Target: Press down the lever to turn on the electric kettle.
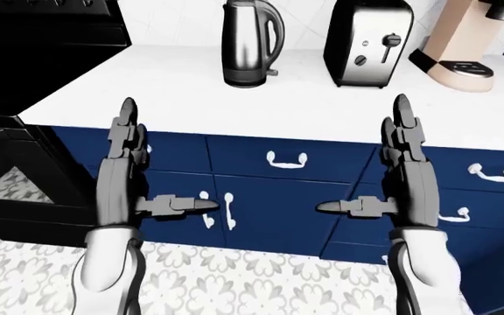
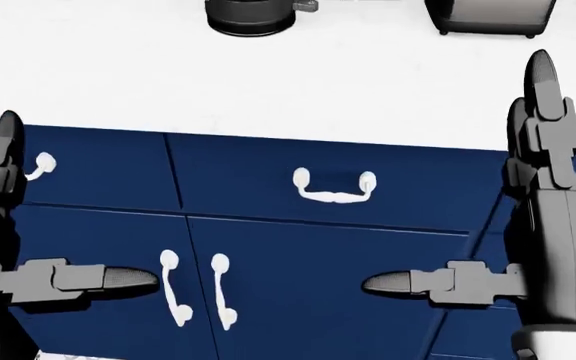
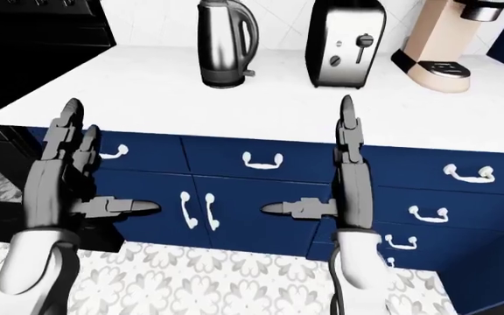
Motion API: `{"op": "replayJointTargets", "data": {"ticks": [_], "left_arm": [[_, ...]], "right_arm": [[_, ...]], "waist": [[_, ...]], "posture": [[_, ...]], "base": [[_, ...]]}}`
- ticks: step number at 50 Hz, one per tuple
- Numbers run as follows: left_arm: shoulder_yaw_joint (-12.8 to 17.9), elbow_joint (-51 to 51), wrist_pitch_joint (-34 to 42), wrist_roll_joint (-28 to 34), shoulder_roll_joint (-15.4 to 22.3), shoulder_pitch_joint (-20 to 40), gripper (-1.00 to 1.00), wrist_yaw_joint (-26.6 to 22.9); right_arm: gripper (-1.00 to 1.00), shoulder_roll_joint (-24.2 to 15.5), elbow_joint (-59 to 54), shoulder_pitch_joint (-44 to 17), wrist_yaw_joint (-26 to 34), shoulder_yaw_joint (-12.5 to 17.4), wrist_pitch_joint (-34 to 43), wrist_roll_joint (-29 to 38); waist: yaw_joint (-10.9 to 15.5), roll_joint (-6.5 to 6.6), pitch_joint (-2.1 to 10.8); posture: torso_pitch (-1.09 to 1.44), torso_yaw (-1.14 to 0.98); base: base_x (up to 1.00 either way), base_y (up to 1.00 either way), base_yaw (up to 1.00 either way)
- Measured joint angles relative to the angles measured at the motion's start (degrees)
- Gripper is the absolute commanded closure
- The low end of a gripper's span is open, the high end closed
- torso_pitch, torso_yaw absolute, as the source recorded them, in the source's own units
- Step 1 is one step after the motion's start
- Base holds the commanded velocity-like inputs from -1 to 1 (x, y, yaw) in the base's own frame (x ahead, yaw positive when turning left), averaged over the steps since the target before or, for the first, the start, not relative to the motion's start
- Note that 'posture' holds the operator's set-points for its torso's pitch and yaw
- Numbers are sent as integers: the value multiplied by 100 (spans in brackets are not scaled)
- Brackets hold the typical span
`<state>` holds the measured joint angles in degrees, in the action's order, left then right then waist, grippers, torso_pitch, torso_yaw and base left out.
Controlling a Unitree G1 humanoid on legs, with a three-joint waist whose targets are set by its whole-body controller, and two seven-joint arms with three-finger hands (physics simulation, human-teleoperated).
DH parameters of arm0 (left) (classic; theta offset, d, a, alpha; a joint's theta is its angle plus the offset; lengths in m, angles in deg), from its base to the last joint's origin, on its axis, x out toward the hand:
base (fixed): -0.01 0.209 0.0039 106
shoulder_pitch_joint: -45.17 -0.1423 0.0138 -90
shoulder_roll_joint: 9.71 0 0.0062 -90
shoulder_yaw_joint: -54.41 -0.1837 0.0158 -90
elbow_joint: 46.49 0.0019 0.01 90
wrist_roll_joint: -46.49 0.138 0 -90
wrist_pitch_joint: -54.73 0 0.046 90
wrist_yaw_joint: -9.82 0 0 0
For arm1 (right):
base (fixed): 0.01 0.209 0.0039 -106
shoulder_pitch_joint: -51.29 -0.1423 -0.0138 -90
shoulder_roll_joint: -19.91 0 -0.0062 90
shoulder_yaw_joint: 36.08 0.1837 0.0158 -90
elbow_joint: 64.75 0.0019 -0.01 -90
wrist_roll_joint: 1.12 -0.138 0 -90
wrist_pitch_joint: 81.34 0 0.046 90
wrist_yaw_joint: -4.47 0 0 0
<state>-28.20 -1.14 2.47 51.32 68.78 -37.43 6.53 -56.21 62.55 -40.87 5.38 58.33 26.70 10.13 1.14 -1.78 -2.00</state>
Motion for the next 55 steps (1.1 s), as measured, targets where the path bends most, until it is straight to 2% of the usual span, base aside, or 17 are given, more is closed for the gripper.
{"op": "replayJointTargets", "data": {"ticks": [1,3,6,11,14,20,24,27,29,31,33,37,40,46,50,52,55], "left_arm": [[0,-8,-11,-1,0,10,-100,-1],[-64,50,-32,-19,-57,-14,-100,-18],[-100,132,45,-58,-45,-32,-100,-59],[-48,87,-23,-39,-29,29,-100,-28],[-49,66,-62,-42,-21,52,-100,-20],[55,135,39,-8,5,-2,-100,22],[42,47,14,-34,11,34,-100,12],[48,-14,31,-51,15,53,-100,14],[-28,-1,58,-79,-33,26,-100,-6],[-67,51,103,-114,-27,19,-100,-36],[-43,44,118,-121,-18,19,-100,-38],[-6,-52,76,-105,-9,45,-100,-16],[8,-57,36,-105,17,75,-100,-11],[93,111,103,-70,26,28,-100,33],[84,47,61,-90,45,103,-100,34],[91,9,55,-102,53,122,-100,34],[26,19,119,-162,10,125,-100,7]], "right_arm": [[-100,-3,2,-2,5,-3,-20,4],[-100,-41,-90,17,8,70,-58,6],[-100,-28,-206,86,-12,127,14,34],[-100,-37,-166,-17,8,48,-8,75],[-100,-38,-136,-71,17,15,-28,111],[-100,12,-209,-43,80,-109,118,154],[-100,15,-49,-137,65,-122,140,212],[-100,14,77,-207,78,-195,191,267],[-100,-11,69,-192,81,-150,235,299],[-100,2,35,-164,70,-113,327,329],[-100,6,36,-183,65,-131,374,346],[-100,5,102,-224,74,-185,336,367],[-100,24,106,-266,81,-215,310,382],[-100,51,-6,-262,143,-316,369,377],[-100,55,106,-389,122,-337,375,422],[-100,56,130,-402,133,-367,339,419],[-100,30,87,-371,128,-298,389,446]], "waist": [[-7,-130,30],[-104,-44,3],[-151,-46,-5],[-142,276,-57],[-159,612,3],[-32,462,19],[-18,165,-10],[-13,-152,38],[-92,-36,-8],[-128,-63,-4],[-129,6,5],[-143,303,-60],[-148,595,1],[-49,416,1],[-27,136,-6],[-17,-85,29],[-129,-24,-18]], "posture": [[0,0],[0,0],[0,0],[0,0],[0,0],[0,0],[0,0],[0,0],[0,0],[0,0],[0,0],[0,0],[0,0],[0,0],[0,0],[0,0],[0,0]], "base": [[15,0,0],[16,0,0],[15,0,0],[15,0,0],[15,0,0],[15,0,0],[15,0,0],[15,0,0],[15,0,0],[15,0,0],[15,0,0],[15,0,0],[15,0,0],[15,0,0],[14,0,0],[15,0,0],[14,0,0]]}}
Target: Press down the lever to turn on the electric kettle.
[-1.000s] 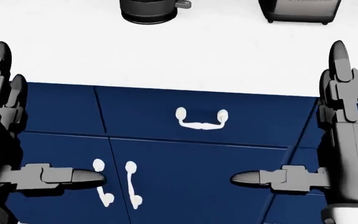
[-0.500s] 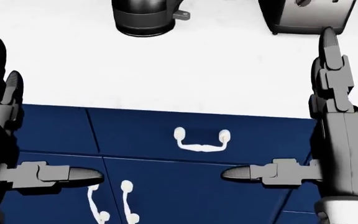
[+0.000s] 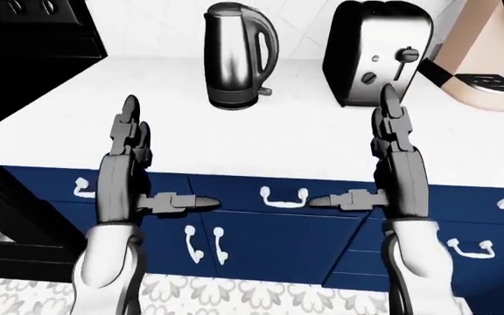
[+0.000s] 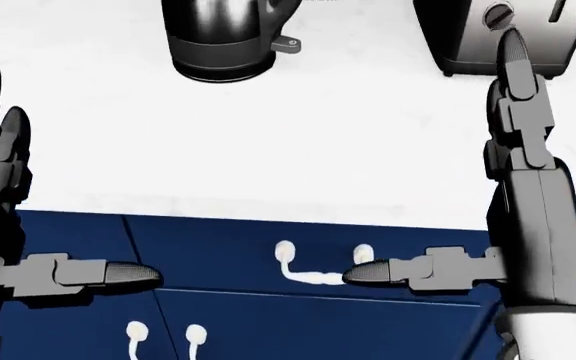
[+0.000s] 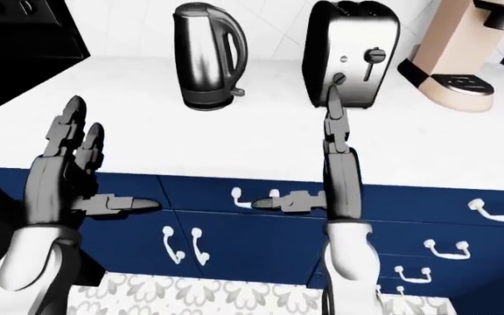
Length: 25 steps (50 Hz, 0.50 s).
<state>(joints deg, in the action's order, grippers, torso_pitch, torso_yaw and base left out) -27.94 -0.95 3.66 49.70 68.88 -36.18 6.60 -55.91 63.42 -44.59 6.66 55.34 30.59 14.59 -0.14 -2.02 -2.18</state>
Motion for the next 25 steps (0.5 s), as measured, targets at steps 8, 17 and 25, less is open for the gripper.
{"op": "replayJointTargets", "data": {"ticks": [8,17,25], "left_arm": [[31,-130,62,-32,44,65,-100,7],[122,-21,113,-1,71,2,-100,47],[-20,-29,-35,-35,-14,-72,-100,28]], "right_arm": [[-100,21,68,-83,10,-84,78,44],[-100,65,-4,-93,79,-194,146,46],[-100,40,8,-121,60,-151,74,95]], "waist": [[-22,409,-24],[64,391,35],[4,19,14]], "posture": [[0,0],[0,0],[0,0]], "base": [[13,0,0],[10,0,0],[10,0,0]]}}
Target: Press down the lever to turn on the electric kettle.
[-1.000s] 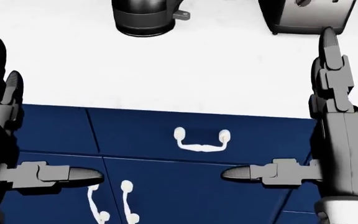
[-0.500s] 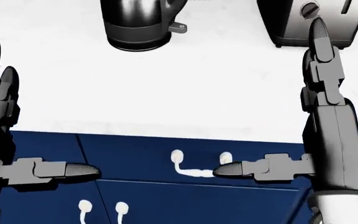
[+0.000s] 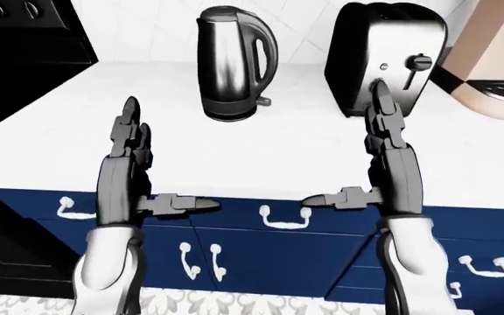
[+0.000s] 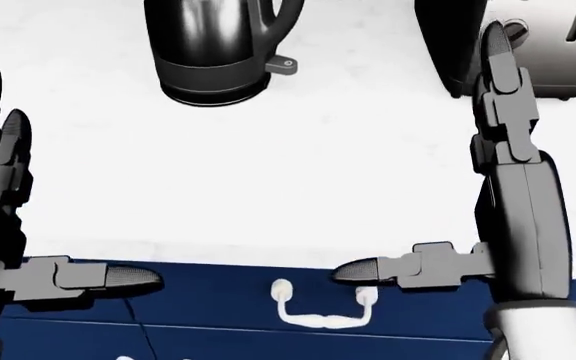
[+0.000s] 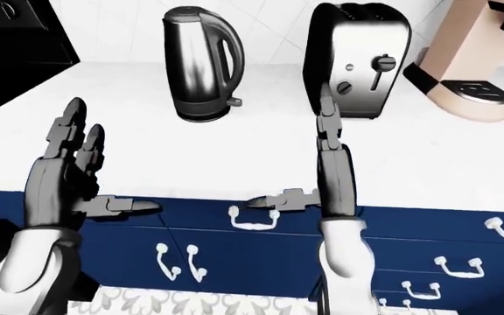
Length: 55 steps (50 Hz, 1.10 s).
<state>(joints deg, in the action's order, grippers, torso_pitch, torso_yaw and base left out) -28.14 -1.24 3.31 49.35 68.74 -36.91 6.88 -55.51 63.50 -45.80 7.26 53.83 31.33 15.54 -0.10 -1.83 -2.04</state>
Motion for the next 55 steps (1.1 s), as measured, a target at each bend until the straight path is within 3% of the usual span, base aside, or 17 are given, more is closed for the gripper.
{"op": "replayJointTargets", "data": {"ticks": [2,4,8,10,16,20,23,25,27,29,33,36,42,46,48,50,55], "left_arm": [[-39,44,58,-35,7,-19,-100,-41],[17,30,78,-44,21,4,-100,-47],[65,-56,2,-22,32,38,-100,-14],[66,-74,-28,-22,40,44,-100,-11],[160,66,37,13,60,-33,-100,24],[130,-7,-41,7,52,-33,-100,23],[129,-58,-53,-1,50,-20,-100,16],[52,-19,-63,-21,-2,-60,-100,-3],[15,51,-34,-57,-2,-77,-100,-36],[42,42,-8,-65,6,-75,-100,-39],[91,-48,-58,-52,17,-48,-100,-14],[101,-68,-102,-47,39,-41,-100,-4],[182,48,-43,-16,36,-131,-100,32],[179,-68,-52,-44,40,-78,-100,26],[208,-115,-45,-68,55,-36,-100,32],[152,-101,-58,-98,7,-50,-100,27],[134,-30,1,-152,31,-69,-100,-1]], "right_arm": [[-100,10,-84,33,-9,18,55,19],[-100,19,-82,18,-1,-18,90,29],[-100,25,7,-40,15,-59,38,32],[-100,28,33,-73,14,-73,21,43],[-100,88,-147,-40,74,-217,85,48],[-100,97,-74,-82,26,-207,48,101],[-100,105,-21,-111,26,-247,17,113],[-100,86,-102,-82,6,-219,-2,142],[-100,104,-206,-49,-13,-214,38,174],[-100,115,-232,-73,-5,-246,75,188],[-100,131,-171,-132,14,-311,27,205],[-100,164,-173,-183,21,-348,-1,221],[-100,212,-335,-130,72,-496,22,229],[-100,230,-240,-216,64,-500,-1,266],[-100,241,-219,-291,69,-509,15,279],[-100,203,-239,-320,60,-453,33,300],[-100,225,-380,-325,30,-436,120,342]], "waist": [[-20,-5,-6],[-7,78,-4],[-14,373,-44],[-27,613,7],[80,461,19],[84,196,0],[83,-114,49],[3,7,3],[-20,-16,10],[-10,53,10],[-12,347,-49],[-13,629,14],[54,432,3],[78,151,-8],[81,-67,39],[-8,30,32],[-15,130,2]], "posture": [[0,0],[0,0],[0,0],[0,0],[0,0],[0,0],[0,0],[0,0],[0,0],[0,0],[0,0],[0,0],[0,0],[0,0],[0,0],[0,0],[0,0]], "base": [[11,0,0],[11,0,0],[11,0,0],[10,0,0],[10,0,0],[11,0,0],[10,0,0],[10,0,0],[10,0,0],[11,0,0],[10,0,0],[10,0,0],[11,0,0],[11,0,0],[10,0,0],[11,0,0],[11,0,0]]}}
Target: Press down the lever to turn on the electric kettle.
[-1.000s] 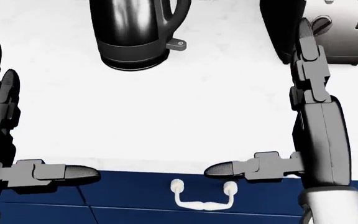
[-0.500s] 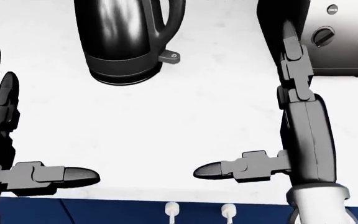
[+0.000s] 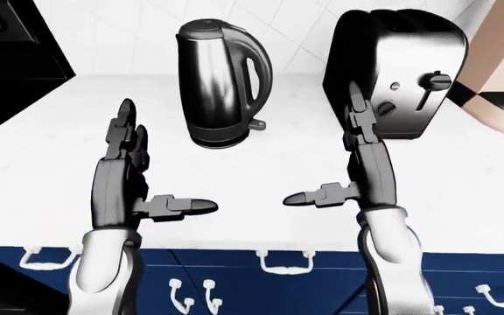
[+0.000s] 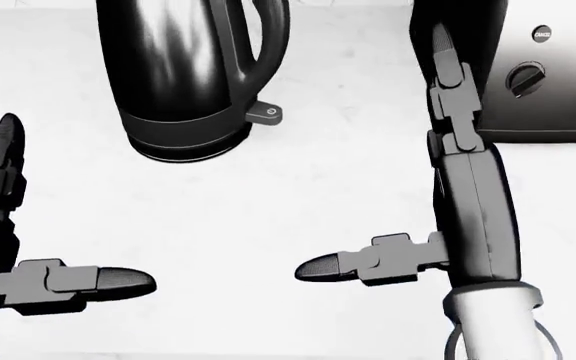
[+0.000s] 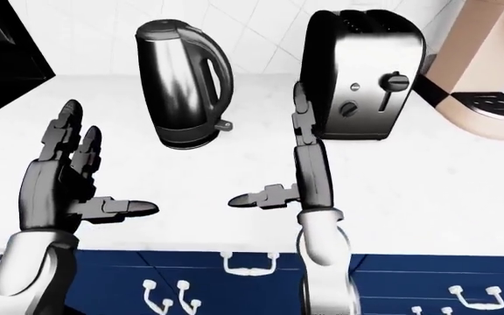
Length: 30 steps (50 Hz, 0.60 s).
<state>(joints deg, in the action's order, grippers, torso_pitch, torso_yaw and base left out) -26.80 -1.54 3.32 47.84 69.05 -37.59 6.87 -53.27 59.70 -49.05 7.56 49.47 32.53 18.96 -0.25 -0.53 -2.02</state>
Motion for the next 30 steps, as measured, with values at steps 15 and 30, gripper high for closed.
{"op": "replayJointTargets", "data": {"ticks": [15,30], "left_arm": [[114,-38,-36,25,48,2,-100,70],[91,-97,-86,-56,22,4,-100,45]], "right_arm": [[-100,53,21,-121,68,-101,-3,-3],[-100,50,48,-192,60,-101,28,55]], "waist": [[72,114,-12],[-23,409,-37]], "posture": [[0,0],[0,0]], "base": [[11,0,0],[11,0,0]]}}
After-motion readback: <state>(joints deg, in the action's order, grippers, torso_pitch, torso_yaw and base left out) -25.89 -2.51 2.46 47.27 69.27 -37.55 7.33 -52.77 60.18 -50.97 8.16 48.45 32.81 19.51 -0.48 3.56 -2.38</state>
